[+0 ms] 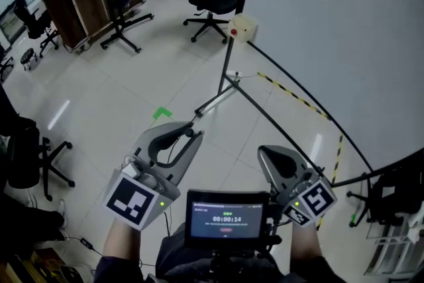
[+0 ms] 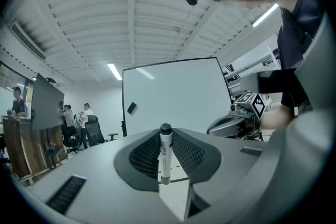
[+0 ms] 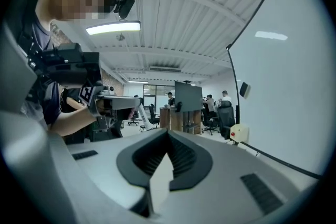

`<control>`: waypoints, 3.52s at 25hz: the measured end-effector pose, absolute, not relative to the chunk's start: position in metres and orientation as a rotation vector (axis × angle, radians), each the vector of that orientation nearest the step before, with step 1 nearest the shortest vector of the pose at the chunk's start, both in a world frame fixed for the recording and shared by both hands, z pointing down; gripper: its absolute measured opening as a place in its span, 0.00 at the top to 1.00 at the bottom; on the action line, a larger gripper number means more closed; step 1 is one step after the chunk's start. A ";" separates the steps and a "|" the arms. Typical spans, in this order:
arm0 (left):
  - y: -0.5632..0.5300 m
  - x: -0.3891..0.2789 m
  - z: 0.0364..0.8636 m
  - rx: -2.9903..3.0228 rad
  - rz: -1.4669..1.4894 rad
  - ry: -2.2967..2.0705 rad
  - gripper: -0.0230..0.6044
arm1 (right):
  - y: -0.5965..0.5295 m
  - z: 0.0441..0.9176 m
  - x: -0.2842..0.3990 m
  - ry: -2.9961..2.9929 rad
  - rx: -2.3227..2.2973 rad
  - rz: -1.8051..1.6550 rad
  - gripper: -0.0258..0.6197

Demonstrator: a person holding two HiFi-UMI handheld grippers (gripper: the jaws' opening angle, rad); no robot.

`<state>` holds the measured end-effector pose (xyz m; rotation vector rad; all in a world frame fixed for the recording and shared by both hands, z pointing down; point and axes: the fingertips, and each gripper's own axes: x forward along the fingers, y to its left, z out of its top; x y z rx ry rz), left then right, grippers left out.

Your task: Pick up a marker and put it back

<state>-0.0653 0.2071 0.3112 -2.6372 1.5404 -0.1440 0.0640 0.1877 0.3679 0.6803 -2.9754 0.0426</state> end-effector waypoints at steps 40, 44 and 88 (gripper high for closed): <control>0.203 0.107 0.309 -2.496 -0.260 1.678 0.85 | 0.164 0.400 0.245 -3.069 0.587 0.231 0.94; 0.203 0.116 0.308 -2.491 -0.235 1.680 0.85 | 0.166 0.405 0.255 -3.067 0.562 0.252 0.94; 0.111 0.066 0.269 -2.403 -0.200 1.626 0.85 | 0.070 0.338 0.194 -3.126 0.467 0.015 0.94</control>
